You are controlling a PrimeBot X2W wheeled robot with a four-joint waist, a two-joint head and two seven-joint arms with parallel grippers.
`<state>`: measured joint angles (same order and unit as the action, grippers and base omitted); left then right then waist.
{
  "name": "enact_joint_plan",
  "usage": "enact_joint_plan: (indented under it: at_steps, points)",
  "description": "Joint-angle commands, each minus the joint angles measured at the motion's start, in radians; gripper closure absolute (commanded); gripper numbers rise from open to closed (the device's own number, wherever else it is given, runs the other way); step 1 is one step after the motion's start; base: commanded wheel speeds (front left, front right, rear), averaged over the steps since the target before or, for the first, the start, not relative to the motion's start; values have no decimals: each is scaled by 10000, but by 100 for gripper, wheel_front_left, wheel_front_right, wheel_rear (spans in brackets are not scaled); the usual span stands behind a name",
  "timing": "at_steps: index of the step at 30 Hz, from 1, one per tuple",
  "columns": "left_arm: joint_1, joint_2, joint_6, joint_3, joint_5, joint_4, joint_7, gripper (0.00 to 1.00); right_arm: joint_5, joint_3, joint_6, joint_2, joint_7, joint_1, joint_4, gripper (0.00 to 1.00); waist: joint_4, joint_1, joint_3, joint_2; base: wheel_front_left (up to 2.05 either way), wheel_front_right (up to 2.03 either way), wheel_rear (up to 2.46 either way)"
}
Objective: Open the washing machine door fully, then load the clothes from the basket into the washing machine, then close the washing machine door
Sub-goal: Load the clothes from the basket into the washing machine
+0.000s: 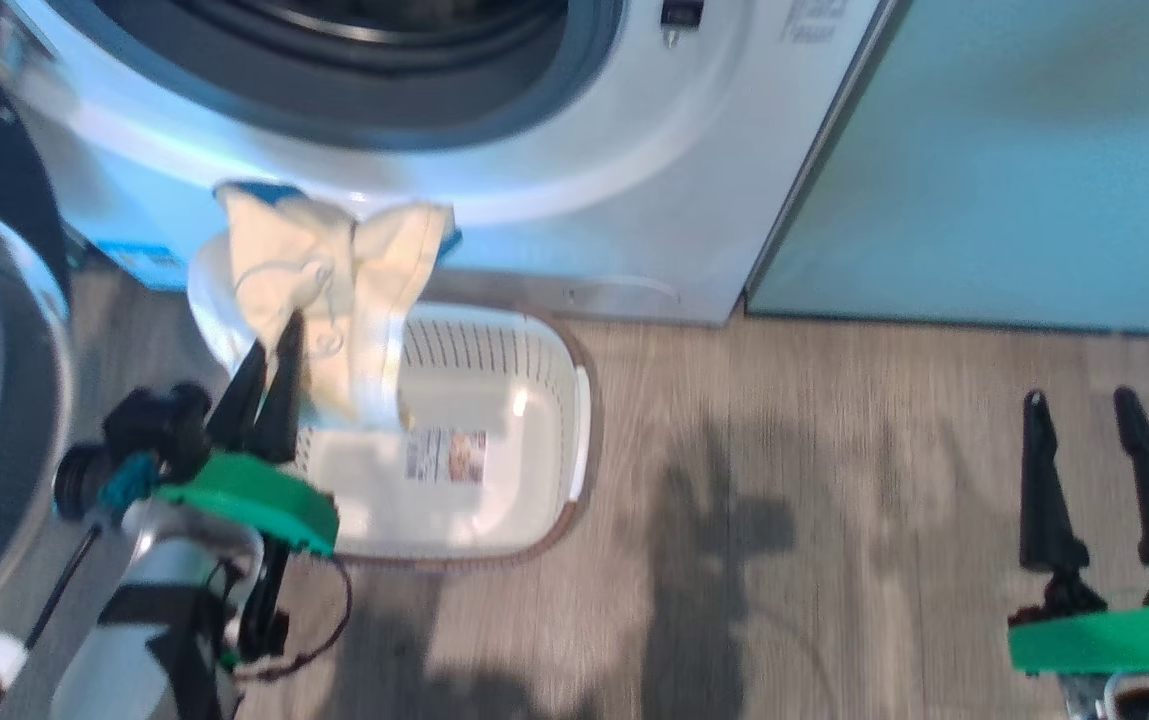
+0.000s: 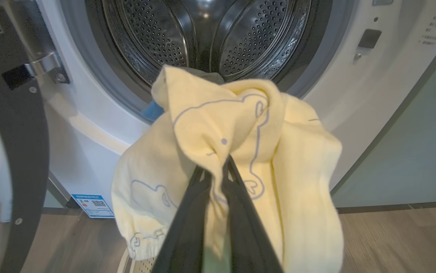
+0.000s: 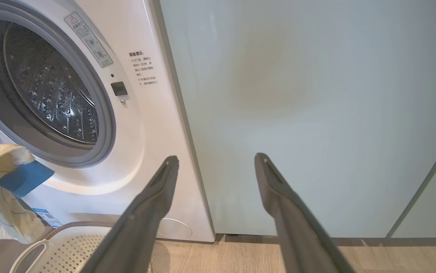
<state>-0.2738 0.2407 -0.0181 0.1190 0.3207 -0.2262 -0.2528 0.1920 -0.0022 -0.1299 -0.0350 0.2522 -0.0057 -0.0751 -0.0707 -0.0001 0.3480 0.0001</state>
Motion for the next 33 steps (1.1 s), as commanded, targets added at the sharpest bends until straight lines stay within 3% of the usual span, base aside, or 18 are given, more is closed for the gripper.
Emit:
enact_joint_plan:
  at_steps: [1, 18, 33]
  points:
    - [272, 380, -83, -560, -113, 610, -89, 100, -141, 233, -8, -152, 95, 168, -225, 0, 53, 1, -847, -1, 0, 0, 0]
    - [2871, 513, -568, -538, -72, 2342, 515, 100, -408, 190, -8, -152, 5, 1439, -68, 0, -131, 1, -3073, -1, 0, 0, 0]
    - [3485, 531, -784, -478, 30, 2731, 725, 100, -473, 131, -8, -152, -334, 1814, -463, 0, -251, 1, -3458, -1, 0, 0, 0]
